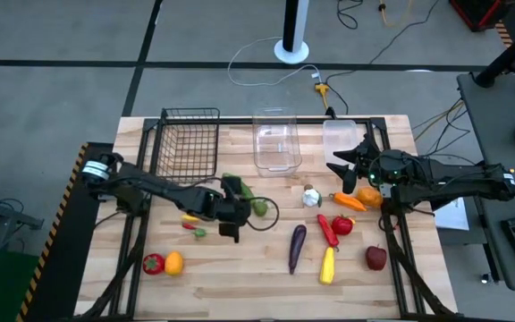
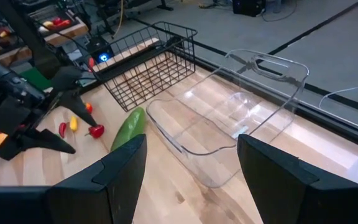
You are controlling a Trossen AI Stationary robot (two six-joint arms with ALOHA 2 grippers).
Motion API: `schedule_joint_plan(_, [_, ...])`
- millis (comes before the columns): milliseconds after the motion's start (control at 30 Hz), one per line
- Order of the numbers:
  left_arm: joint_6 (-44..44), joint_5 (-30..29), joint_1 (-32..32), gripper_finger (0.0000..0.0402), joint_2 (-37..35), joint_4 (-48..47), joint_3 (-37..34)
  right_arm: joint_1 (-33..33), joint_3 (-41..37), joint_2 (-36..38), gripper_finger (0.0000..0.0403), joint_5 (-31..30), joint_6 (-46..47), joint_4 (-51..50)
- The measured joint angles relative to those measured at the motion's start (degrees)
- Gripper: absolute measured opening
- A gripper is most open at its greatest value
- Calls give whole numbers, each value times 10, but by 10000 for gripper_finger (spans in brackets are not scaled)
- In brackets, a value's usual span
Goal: Sort produce into baskets
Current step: Put the green cucumber into the left transparent bin
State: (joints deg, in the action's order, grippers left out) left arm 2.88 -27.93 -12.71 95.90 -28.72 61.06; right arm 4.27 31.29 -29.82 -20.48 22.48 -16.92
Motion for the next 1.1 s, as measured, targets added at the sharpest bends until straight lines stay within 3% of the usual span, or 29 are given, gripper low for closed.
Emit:
schedule_joint_plan(633, [93, 37, 54, 295, 51, 22, 0, 0, 0, 0, 244, -1, 0, -1])
schedule_joint_plan(1100, [105, 32, 64, 295, 81, 30, 0, 0, -2, 0, 244, -1, -2, -9])
